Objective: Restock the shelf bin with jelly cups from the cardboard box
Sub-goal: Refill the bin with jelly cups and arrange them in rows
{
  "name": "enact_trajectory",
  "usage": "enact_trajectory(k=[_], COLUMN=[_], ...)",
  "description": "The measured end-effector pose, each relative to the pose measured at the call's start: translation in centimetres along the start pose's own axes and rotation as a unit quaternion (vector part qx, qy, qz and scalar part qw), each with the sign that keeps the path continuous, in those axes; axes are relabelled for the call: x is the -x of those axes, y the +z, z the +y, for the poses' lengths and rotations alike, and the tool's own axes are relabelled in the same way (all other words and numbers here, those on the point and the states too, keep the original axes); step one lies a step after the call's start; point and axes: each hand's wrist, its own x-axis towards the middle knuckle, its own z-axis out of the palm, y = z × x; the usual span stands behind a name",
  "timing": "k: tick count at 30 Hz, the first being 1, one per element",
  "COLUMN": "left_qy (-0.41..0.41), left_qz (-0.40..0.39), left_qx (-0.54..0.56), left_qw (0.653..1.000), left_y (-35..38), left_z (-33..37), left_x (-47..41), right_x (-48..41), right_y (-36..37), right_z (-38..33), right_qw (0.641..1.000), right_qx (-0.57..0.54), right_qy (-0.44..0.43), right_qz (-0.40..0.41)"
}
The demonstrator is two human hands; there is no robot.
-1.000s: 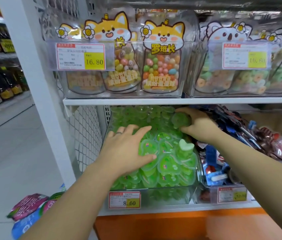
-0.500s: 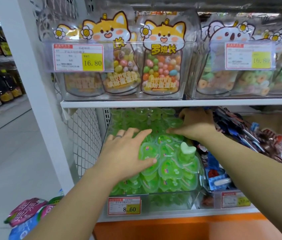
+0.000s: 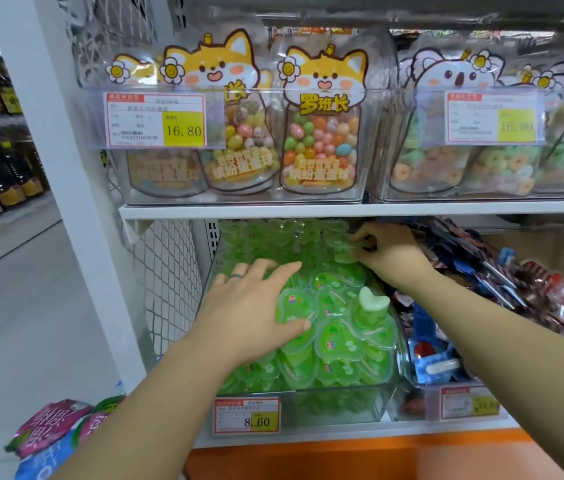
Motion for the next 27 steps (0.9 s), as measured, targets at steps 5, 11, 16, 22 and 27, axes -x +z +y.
enact_trajectory(k=[5, 11, 16, 22, 27], left_qy=[0.002, 0.006, 0.005, 0.006, 0.006], left_qz=[0.0, 0.003, 0.004, 0.002, -0.001], left_qx=[0.0, 0.002, 0.003, 0.001, 0.0], left_qw=[1.0, 1.0, 1.0, 1.0, 1.0], left_y=[-0.1, -0.1, 0.0, 0.0, 0.0], left_z=[0.0, -0.1, -0.2, -0.1, -0.1], left_x=[-0.1, 0.0, 0.0, 0.0, 0.1], right_x=[-0.6, -0.5, -1.0, -1.1, 0.4], right_y=[0.6, 0.3, 0.7, 1.1, -0.5], right_z=[-0.4, -0.2, -0.3, -0.3, 0.2], right_qw=[0.994, 0.99, 0.984, 0.983, 0.989], right_qx=[0.102, 0.132, 0.163, 0.167, 0.119], right_qy=[0.024, -0.042, -0.067, -0.071, -0.084], right_qz=[0.006, -0.035, -0.03, -0.025, 0.027])
